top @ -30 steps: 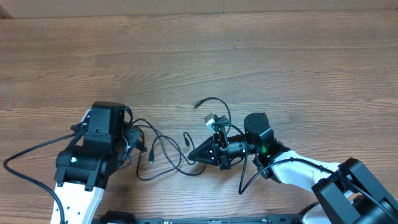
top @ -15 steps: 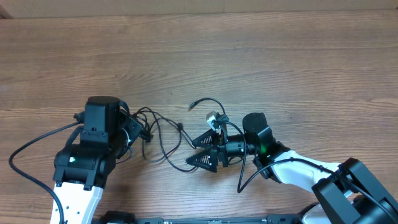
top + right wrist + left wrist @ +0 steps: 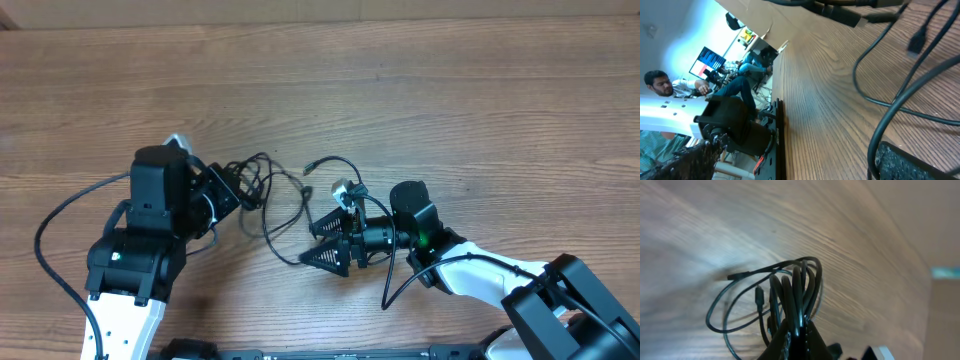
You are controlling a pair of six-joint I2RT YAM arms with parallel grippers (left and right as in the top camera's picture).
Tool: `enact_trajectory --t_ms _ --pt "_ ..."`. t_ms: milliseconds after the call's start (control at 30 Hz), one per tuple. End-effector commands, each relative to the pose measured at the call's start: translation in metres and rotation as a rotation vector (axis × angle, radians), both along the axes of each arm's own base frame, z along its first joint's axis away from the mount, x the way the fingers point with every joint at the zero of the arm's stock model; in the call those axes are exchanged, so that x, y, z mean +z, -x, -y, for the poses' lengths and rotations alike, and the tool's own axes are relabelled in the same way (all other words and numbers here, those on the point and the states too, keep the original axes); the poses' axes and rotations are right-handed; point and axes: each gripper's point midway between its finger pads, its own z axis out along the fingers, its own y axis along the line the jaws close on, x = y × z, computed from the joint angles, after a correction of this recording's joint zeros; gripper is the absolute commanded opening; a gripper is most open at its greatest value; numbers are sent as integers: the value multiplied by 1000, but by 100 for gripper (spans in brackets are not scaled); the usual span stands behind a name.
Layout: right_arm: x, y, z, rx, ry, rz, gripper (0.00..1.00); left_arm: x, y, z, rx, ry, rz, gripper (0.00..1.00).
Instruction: Untangle cables
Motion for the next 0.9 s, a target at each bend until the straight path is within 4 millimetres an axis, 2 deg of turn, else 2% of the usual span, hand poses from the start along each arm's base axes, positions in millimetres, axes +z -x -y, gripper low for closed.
enact_trajectory --t_ms 0,867 --pt "4 0 -1 2 -8 17 100 13 0 11 -124 -15 64 4" --pt "-2 0 0 -4 12 20 100 12 1 10 -142 -34 68 4"
